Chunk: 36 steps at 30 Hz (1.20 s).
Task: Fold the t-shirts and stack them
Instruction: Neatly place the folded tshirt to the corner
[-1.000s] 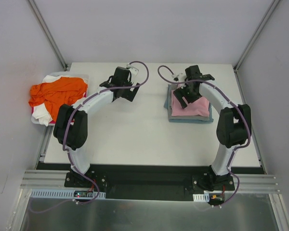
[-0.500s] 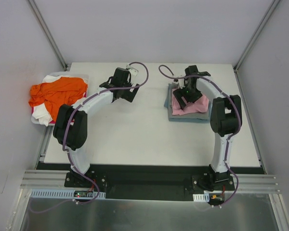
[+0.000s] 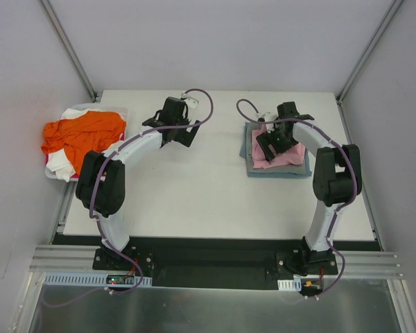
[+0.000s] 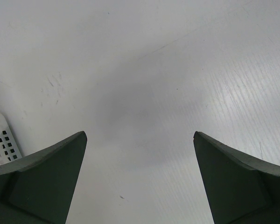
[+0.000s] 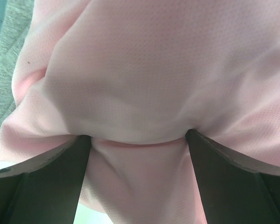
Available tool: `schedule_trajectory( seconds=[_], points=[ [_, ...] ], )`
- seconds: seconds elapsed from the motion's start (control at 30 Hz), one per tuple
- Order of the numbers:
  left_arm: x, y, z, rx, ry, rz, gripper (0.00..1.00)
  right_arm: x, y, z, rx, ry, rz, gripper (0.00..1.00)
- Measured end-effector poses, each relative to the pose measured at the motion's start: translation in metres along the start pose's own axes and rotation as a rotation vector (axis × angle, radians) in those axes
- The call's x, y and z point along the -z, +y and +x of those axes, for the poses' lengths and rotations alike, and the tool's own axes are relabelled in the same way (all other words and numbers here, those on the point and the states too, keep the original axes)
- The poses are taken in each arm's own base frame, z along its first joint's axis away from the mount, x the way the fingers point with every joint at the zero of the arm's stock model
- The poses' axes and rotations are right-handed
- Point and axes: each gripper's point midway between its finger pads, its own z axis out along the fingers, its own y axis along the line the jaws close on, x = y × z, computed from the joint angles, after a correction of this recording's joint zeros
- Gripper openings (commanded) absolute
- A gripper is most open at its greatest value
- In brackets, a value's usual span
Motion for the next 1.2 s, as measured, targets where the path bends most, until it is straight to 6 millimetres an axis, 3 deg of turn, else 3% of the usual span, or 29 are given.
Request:
schedule_trajectory(
  seconds=[0.53,1.2],
  points=[
    [0.009,0.001,0.001,0.001,-0.012,-0.003,0.99,0.011,-0.016,0.040,-0.040,-0.022,0.060,0.88],
    [0.011,0.007,0.004,0.008,-0.011,-0.011,0.99,0.040,-0.031,0.121,-0.112,0.078,0.164,0.88]
  ],
)
